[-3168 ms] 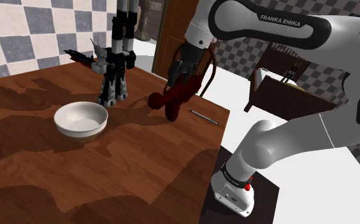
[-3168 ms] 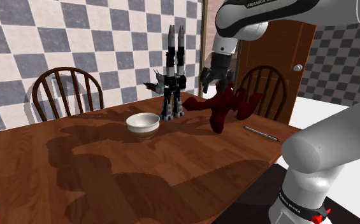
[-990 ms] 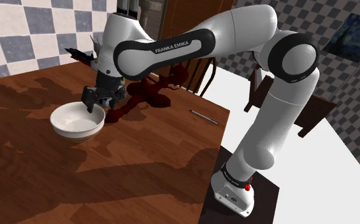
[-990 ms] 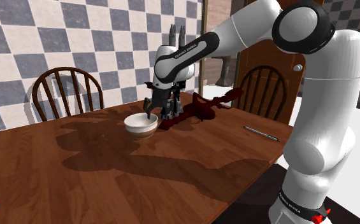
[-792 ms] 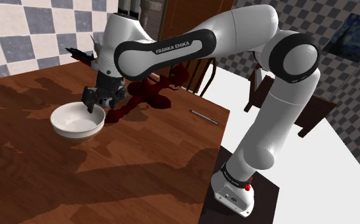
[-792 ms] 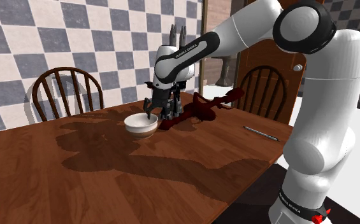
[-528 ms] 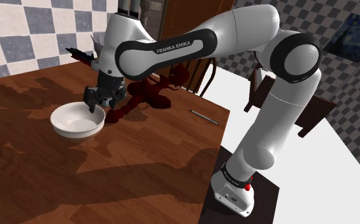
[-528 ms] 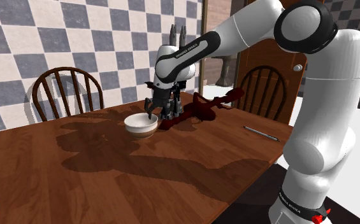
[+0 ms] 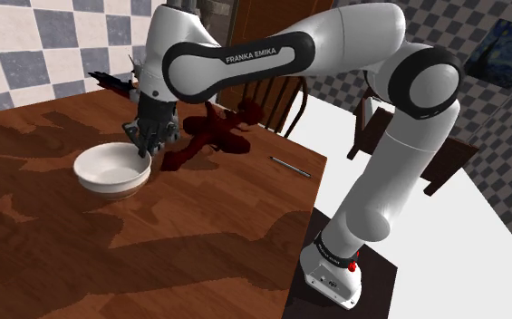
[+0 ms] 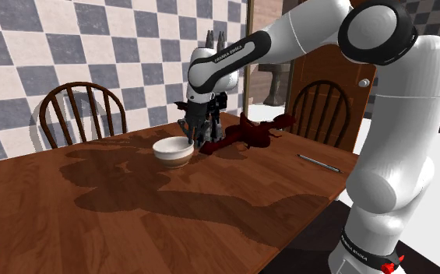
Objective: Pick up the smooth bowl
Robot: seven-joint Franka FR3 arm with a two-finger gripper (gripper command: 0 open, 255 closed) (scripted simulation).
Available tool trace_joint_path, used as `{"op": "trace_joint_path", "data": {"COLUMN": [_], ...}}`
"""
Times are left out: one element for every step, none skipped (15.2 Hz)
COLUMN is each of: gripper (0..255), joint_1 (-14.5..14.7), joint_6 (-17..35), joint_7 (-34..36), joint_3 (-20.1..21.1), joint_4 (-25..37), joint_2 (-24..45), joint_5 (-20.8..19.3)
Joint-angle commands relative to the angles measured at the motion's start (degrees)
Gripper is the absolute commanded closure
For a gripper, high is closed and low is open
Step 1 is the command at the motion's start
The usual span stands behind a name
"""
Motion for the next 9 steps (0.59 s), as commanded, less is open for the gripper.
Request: {"op": "trace_joint_path", "data": {"gripper": [255,255,255,255,255,255,255,255,255], "joint_1": [0.0,-0.1,-0.1,-0.1,-0.1,-0.2,-0.2,-0.2,-0.2], "joint_6": [-1.4,-2.1,-2.9,-3.6,-4.3,-5.1,-5.8,-5.9,-5.9], "joint_7": [0.0,0.0,0.0,0.0,0.0,0.0,0.0,0.0,0.0], "joint_3": [0.0,0.0,0.0,0.0,0.0,0.0,0.0,0.0,0.0], "joint_4": [0.9,1.4,1.9,2.4,3.0,3.5,4.1,4.2,4.2], "joint_2": [-0.5,-0.8,-1.0,-1.2,-1.4,-1.6,-1.8,-1.8,-1.8], "joint_5": [0.2,0.3,0.4,0.5,0.5,0.6,0.7,0.7,0.7]}}
